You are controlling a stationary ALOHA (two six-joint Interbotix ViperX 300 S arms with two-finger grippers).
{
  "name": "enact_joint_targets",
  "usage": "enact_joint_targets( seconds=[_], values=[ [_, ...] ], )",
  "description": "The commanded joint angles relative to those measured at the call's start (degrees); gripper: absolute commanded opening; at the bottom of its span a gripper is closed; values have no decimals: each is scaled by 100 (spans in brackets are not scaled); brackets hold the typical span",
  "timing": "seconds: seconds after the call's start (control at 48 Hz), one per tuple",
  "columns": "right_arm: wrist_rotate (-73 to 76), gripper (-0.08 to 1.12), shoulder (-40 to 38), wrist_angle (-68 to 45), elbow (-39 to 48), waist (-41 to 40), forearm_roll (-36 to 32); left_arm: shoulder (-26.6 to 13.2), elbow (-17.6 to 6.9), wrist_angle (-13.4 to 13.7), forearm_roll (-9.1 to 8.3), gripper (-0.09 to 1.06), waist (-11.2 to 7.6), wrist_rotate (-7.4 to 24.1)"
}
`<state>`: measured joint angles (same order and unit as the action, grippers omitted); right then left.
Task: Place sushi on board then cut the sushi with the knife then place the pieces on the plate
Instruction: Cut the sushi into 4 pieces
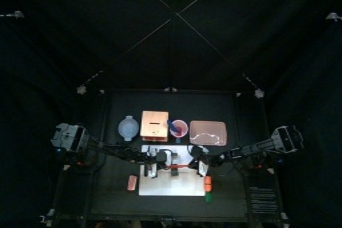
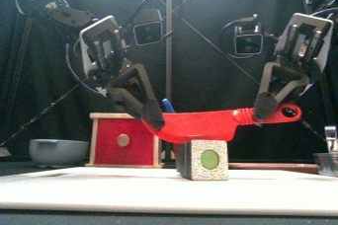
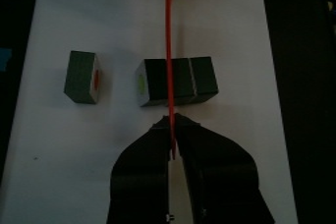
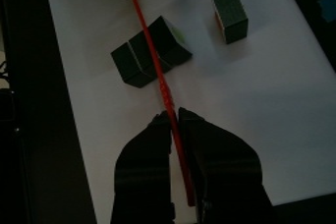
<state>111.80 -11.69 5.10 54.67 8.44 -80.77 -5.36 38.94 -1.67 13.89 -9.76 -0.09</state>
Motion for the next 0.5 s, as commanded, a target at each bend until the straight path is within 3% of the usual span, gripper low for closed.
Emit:
enact_joint_targets(
  seconds=[0.021, 0.5],
  values=[
    [18, 34, -26, 105, -62, -123, -62, -9, -44, 18, 0, 45, -114, 0],
    [18, 34, 53, 167, -132, -237, -281, -114, -18, 18, -18, 45, -18, 18]
  ],
)
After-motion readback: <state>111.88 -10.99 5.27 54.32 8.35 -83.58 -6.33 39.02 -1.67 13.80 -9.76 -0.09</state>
